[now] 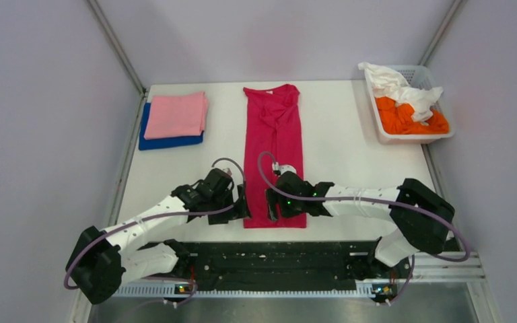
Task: Fold and stack the t-shirts
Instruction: Grab the bottom of the folded rectangular tshirt with both arms
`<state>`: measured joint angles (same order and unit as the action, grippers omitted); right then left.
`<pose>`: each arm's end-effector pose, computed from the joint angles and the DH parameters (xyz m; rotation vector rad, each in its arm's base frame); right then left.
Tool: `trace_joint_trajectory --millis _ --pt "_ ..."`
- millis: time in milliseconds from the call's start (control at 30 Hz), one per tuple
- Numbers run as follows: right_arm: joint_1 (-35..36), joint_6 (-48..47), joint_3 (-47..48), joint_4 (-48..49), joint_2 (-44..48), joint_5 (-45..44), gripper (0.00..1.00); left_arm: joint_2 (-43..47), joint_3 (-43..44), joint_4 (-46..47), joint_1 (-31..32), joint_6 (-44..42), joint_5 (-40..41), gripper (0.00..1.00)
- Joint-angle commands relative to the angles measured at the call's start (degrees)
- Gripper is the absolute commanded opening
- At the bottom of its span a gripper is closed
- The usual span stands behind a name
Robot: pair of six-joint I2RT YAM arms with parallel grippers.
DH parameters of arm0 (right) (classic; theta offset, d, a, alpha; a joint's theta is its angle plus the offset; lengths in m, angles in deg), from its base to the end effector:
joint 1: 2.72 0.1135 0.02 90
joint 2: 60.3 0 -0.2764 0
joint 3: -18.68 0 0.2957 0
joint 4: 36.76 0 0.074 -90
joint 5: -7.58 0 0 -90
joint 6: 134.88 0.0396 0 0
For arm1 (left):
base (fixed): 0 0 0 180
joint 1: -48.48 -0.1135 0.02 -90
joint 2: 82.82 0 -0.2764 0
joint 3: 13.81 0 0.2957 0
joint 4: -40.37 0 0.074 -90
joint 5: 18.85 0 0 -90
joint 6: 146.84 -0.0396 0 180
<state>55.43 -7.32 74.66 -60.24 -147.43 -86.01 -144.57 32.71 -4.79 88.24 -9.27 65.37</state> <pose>0.1736 0.2747 0.1440 -0.4434 2.5880 0.5655 0.1747 -0.1505 0.1807 -0.1519 2.7686 -0.6072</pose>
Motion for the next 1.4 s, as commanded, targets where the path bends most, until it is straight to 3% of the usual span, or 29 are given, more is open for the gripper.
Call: trace_joint_trajectory --millis 0,233,367,533,700,767,867,933,1200,1367 --pt "0.93 0.50 -0.24 1.32 6.11 0.46 0.78 1.16 -1.89 0.86 1.03 1.79 -1.81 0.93" --pt "0.51 0.93 -6.43 -3.83 22.11 -2.60 0.84 -1.05 -4.70 5.67 3.44 4.83 -3.11 0.81" --pt "-4.28 4.26 -11.05 -8.23 25.17 0.08 0.75 -4.02 -4.04 7.88 4.80 6.13 -0.93 0.73" --pt "-6.17 6.54 -16.14 -4.62 24.14 4.86 0.65 -8.11 -2.60 8.97 5.40 7.13 2.02 0.61" --pt "-6.36 8.31 -19.38 0.45 19.17 4.16 0.52 -12.54 -1.65 9.61 5.58 6.76 5.23 0.56" --pt "-6.34 9.10 -20.72 3.59 17.06 4.42 0.39 -14.02 -0.95 9.72 5.68 6.68 5.19 0.45" --pt "-6.38 9.62 -21.50 5.92 15.91 4.66 0.18 -15.41 -0.09 7.95 5.76 7.90 6.61 0.01" --pt "-6.27 9.83 -21.51 5.29 16.78 5.02 0.01 -14.82 0.09 6.04 6.18 8.50 7.45 0.00" --pt "-1.66 14.52 -22.96 -2.58 27.42 7.17 0.00 -3.78 -3.32 4.49 10.42 11.77 6.47 0.00" --pt "-2.10 12.15 -18.82 -4.01 29.01 4.04 0.00 -2.43 0.74 6.60 10.33 8.98 7.10 0.00"
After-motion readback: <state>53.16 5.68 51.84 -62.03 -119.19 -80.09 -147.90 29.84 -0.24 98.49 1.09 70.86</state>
